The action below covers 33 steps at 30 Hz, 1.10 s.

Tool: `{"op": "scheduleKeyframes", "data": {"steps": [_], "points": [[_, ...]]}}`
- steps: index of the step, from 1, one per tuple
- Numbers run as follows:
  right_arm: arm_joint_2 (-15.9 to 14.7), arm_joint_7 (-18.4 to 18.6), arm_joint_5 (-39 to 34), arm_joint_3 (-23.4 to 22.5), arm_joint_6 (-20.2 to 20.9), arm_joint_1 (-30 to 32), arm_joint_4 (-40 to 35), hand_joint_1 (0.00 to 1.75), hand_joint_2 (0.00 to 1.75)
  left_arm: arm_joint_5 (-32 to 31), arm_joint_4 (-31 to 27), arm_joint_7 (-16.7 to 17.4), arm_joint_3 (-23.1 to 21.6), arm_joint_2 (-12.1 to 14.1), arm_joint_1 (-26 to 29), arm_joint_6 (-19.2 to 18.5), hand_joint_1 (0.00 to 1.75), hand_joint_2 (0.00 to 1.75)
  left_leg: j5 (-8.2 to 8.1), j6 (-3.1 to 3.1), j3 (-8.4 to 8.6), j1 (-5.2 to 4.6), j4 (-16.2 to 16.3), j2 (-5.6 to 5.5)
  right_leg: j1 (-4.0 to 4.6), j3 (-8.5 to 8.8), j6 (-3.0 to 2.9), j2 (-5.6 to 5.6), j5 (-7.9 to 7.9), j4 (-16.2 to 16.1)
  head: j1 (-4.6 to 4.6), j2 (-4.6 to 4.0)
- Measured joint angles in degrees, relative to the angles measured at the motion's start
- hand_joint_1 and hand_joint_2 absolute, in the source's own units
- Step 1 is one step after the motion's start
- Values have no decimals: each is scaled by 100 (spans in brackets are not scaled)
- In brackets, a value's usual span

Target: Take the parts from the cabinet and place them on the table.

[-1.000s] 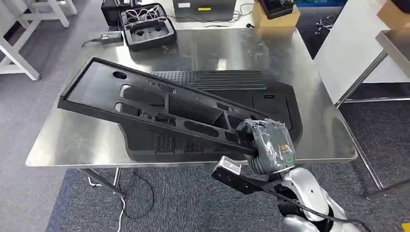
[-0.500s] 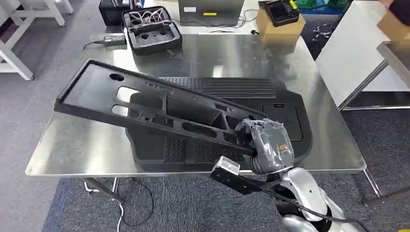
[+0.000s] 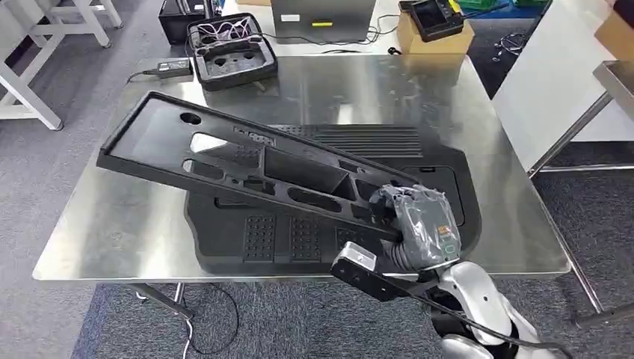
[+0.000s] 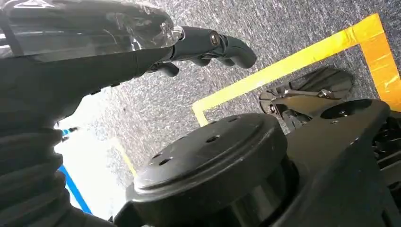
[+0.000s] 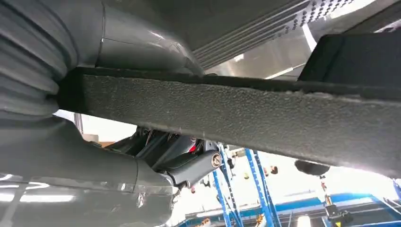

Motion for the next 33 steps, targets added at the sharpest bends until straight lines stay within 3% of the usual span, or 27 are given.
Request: {"op": "scheduleKeyframes", "data": {"steps": [6, 20, 27, 31, 33], "points": [[0, -2, 0, 0, 0, 0, 0, 175, 175, -2, 0, 0, 0, 0, 0, 0, 0, 175, 23, -49, 20, 0, -55, 0, 1, 2, -34, -3, -13, 2, -57, 0], [0, -77, 110, 0, -57, -54, 2, 175, 175, -153, 0, -24, -4, 0, -1, -22, 0, 175, 25, -54, 37, 0, -60, 0, -21, 33, -38, -5, -15, -1, -44, 0], [9, 44, 816, 131, 765, -888, 295, 175, 175, -236, 0, -411, -42, 0, -3, -96, 0, 175, 25, -53, 38, -16, -60, -1, -36, 38, -35, -6, -14, -2, -37, 0], [131, -122, 1030, 409, 1131, -1478, 781, 175, 175, -271, 0, -614, -55, 0, -15, -177, 0, 175, 26, -53, 37, -15, -60, 0, -37, 39, -33, -6, -13, -1, -37, 0], [287, -252, 1027, 564, 1104, -1770, 1133, 175, 175, -306, 0, -673, -77, 0, -39, -201, 0, 175, 26, -53, 37, -15, -60, -1, -36, 38, -33, -8, -13, 0, -37, 0]]}}
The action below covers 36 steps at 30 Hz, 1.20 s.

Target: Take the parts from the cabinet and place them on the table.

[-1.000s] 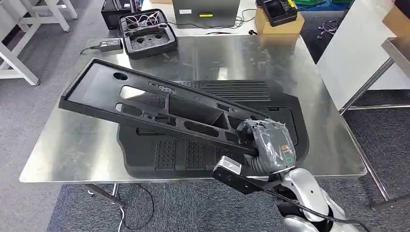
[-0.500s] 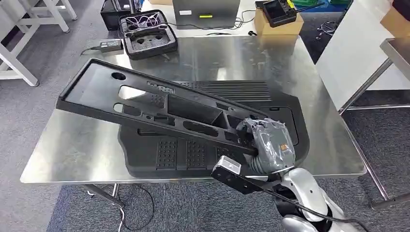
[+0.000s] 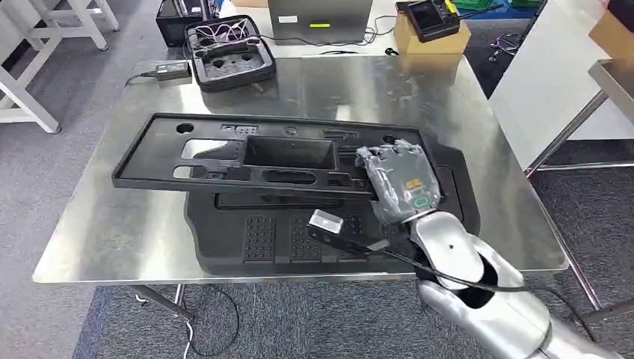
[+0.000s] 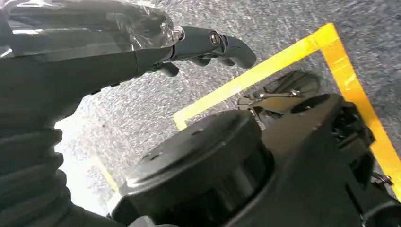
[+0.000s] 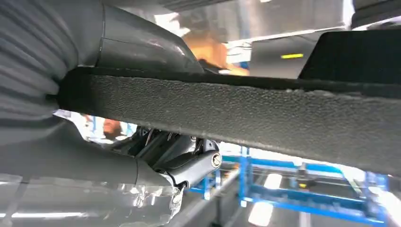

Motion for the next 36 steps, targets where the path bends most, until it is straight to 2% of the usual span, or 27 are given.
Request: {"op": "scheduleKeyframes", "data": {"steps": [4, 8, 13, 22, 28, 36], "points": [[380, -192, -37, 367, -238, -607, 911, 175, 175, -15, 0, -59, -17, 0, -95, 2, 0, 175, 3, -3, 2, 2, 0, -15, 3, 1, 0, -8, 0, 1, -20, 0], [716, -290, -48, 688, -310, -1135, 1754, 175, 175, -44, 0, -68, -24, 2, -160, 9, 0, 175, 7, -9, 2, 4, 0, -22, 4, 0, 0, -21, 0, 4, -22, 0], [1021, -450, -217, 997, -417, -1492, 2561, 175, 175, -79, 0, -101, -24, 7, -188, 0, 0, 175, 7, -10, 0, 4, 0, -28, 4, 0, 0, -24, -1, 3, -20, 0], [1630, -472, -511, 1414, -511, -1918, 4155, 175, 175, -168, 0, -151, -26, 9, -247, -50, 0, 175, 7, -10, -2, 2, 1, -29, 3, 2, 0, -24, 0, 1, -4, 0], [1932, -327, -549, 1674, -295, -2156, 5156, 175, 175, -197, 0, -153, -28, 9, -259, -81, 0, 175, 7, -10, 1, 2, 3, -28, 4, 1, 0, -24, 0, 0, -11, 0], [2013, 68, -796, 1814, -332, -2338, 6101, 175, 175, -164, 0, 22, -28, 24, -107, -92, 0, 175, 7, -10, 1, -1, 5, -26, 3, 2, 0, -22, 0, -3, -9, 0]]}}
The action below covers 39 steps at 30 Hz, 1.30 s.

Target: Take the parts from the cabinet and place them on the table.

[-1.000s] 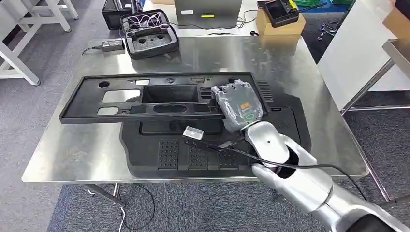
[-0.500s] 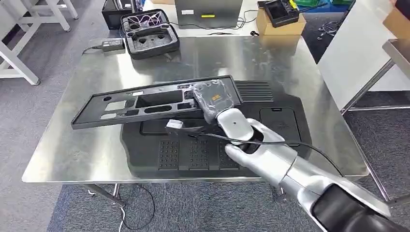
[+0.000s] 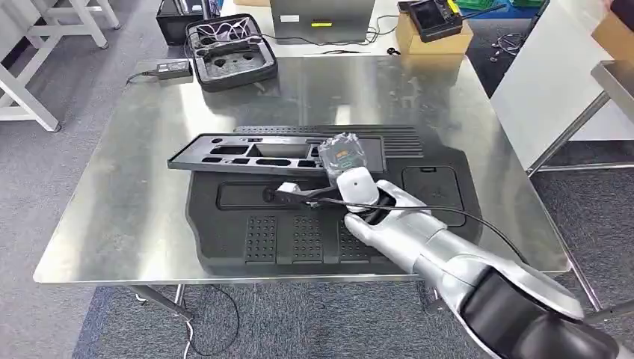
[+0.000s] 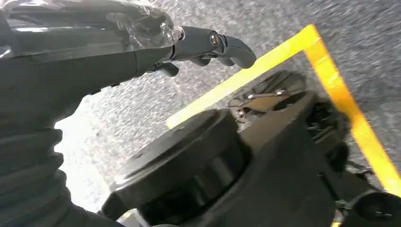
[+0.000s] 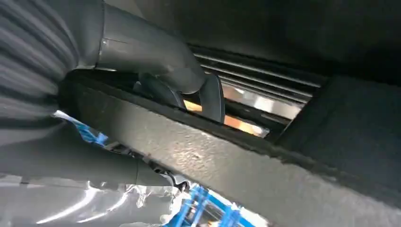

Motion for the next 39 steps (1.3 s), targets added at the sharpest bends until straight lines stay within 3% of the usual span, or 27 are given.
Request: {"op": "scheduleKeyframes", "data": {"steps": [8, 17, 18, 27, 28, 39], "points": [[-2, 144, -98, 30, -79, -58, 415, 175, 175, 20, 2, 50, 0, 59, 143, 9, 0, 175, 0, 0, 1, 0, 1, 0, 0, 0, 0, 0, 0, -2, -2, 0], [-83, 549, -389, 66, -212, -99, 641, 175, 175, 57, 0, 94, 0, 68, 164, -2, 0, 175, 0, 0, 12, -1, 3, 4, 0, 10, 0, 5, 1, -2, 2, 0], [-90, 549, -404, 66, -223, -99, 645, 0, 0, 57, 0, 103, 0, 68, 164, -4, 0, 175, 0, 0, 13, -1, 3, 5, 0, 10, 1, 6, 1, -3, 0, 0], [-131, 505, -516, 74, -313, -113, 662, 0, 0, 116, 0, 37, 0, 68, 168, -20, 0, 175, 0, 0, 15, 0, 3, 6, 1, 12, 0, 8, 1, -2, 0, 0], [-133, 503, -522, 76, -317, -113, 667, 0, 0, 122, 0, 31, 0, 68, 168, -20, 0, 0, 0, 0, 15, -1, 3, 6, 0, 12, 0, 8, 1, -2, 0, 0], [-142, 310, -717, 85, -450, -130, 682, 0, 0, 190, 0, 29, 2, 68, 175, -20, 0, 0, 0, 0, 17, -1, 3, 6, 0, 17, 1, 8, 1, -2, 2, 0]]}}
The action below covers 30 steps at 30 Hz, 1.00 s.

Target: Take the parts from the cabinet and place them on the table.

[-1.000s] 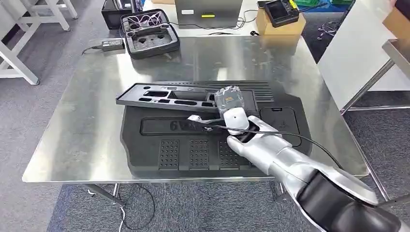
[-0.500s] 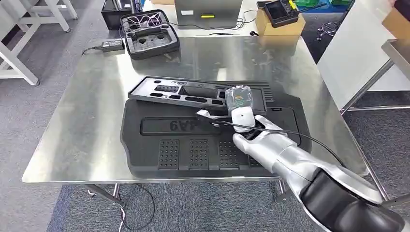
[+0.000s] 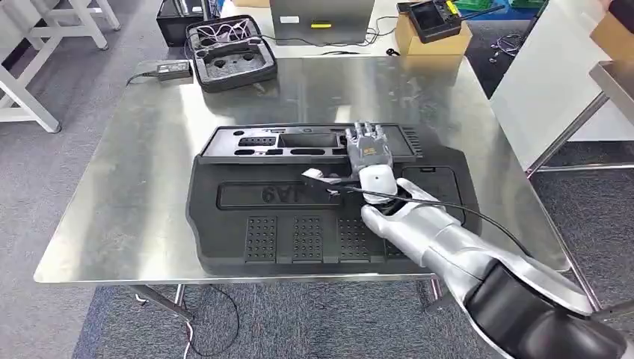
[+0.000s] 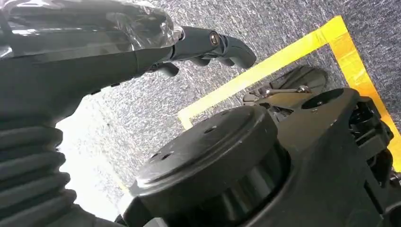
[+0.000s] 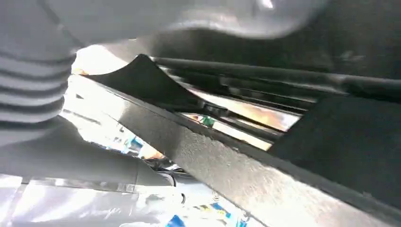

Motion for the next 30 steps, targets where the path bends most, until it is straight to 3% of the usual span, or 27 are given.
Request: {"op": "scheduleKeyframes", "data": {"steps": [2, 8, 13, 20, 30], "points": [[2, -90, -131, 4, 44, -15, -9, 0, 0, 9, 0, 0, 0, 0, 1, 0, 0, 0, 0, 0, 1, 0, 0, 0, 0, 1, 0, 0, 0, 0, -4, 0], [-59, -260, -778, 7, 800, -53, -474, 0, 0, 70, 0, 0, 0, 0, 7, 0, 0, 0, 0, 0, 6, 0, 0, 3, 0, 2, 0, 6, 0, 0, -5, 0], [-203, -153, -806, 24, 948, -73, -954, 0, 0, 109, 0, 0, 0, 0, 10, -2, 0, 0, 0, 0, 9, -1, 1, 3, 0, 4, 0, 10, 0, 0, -9, 0], [-787, 497, -664, 28, 1386, -74, -2401, 0, 0, 170, 0, 0, 4, 0, 30, -44, 0, 0, 0, 0, 12, -8, 3, 6, 0, 5, 0, 13, 0, -1, -4, 0], [-1416, 549, -441, -175, 1711, 32, -3945, 0, 0, 181, 0, 0, 7, 0, 47, -50, 0, 0, -1, 1, 14, -9, 3, 15, -2, 5, 1, 15, 1, -2, -2, 0]]}}
